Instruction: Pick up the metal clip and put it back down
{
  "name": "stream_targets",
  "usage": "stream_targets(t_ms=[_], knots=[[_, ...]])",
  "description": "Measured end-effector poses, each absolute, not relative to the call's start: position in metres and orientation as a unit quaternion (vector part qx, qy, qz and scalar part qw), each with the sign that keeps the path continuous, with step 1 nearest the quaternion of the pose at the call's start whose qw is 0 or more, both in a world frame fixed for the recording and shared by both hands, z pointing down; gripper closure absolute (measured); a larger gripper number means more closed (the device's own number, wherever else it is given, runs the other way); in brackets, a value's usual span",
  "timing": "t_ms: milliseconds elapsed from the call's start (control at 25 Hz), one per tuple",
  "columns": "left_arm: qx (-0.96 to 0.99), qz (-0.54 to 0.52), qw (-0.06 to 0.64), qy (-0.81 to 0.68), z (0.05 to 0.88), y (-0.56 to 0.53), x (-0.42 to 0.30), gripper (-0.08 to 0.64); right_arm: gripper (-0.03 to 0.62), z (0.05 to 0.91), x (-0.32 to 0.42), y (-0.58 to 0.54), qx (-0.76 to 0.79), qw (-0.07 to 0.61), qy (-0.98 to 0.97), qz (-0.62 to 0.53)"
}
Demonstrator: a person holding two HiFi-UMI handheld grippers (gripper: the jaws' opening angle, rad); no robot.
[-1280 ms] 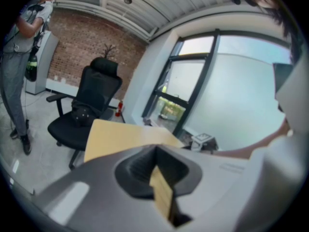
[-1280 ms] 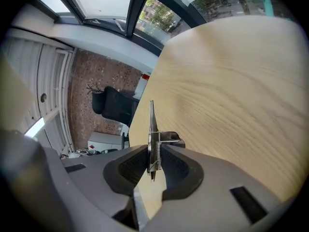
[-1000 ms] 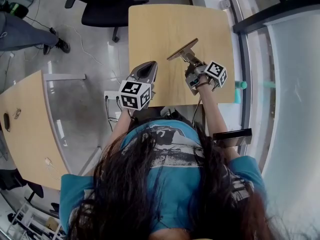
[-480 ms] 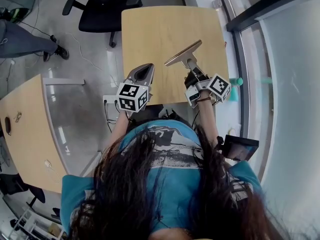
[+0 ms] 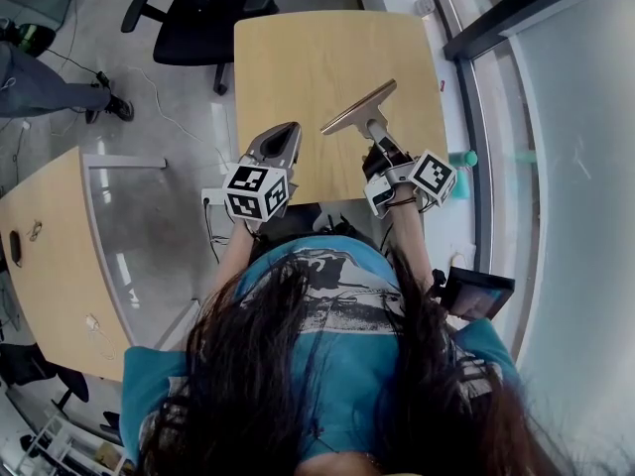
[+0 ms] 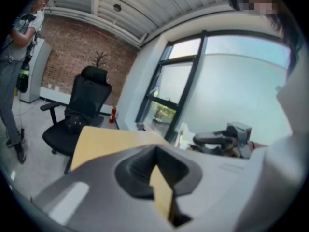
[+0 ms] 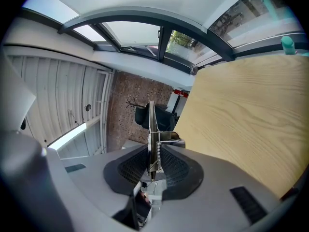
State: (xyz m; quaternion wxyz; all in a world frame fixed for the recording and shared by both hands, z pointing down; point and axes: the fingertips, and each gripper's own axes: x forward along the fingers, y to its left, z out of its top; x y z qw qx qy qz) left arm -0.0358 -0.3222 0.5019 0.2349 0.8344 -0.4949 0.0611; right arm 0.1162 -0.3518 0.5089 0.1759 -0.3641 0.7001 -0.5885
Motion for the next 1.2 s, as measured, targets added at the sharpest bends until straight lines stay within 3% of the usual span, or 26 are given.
stream_targets(t_ms=[600,1200], knots=[[0.820,0.056,0.234,-0.519,0.504,-0.321,-0.044,0.557,0.503,0.518,0.114,-0.351,-0.360,0.158,0.698,-0.598],[0.811,0.072,0.233,-0.532,0.510,-0.312,-0.061,0.557,0.503,0.615,0.057,-0.413,-0.326,-0.005,0.700,-0.636]])
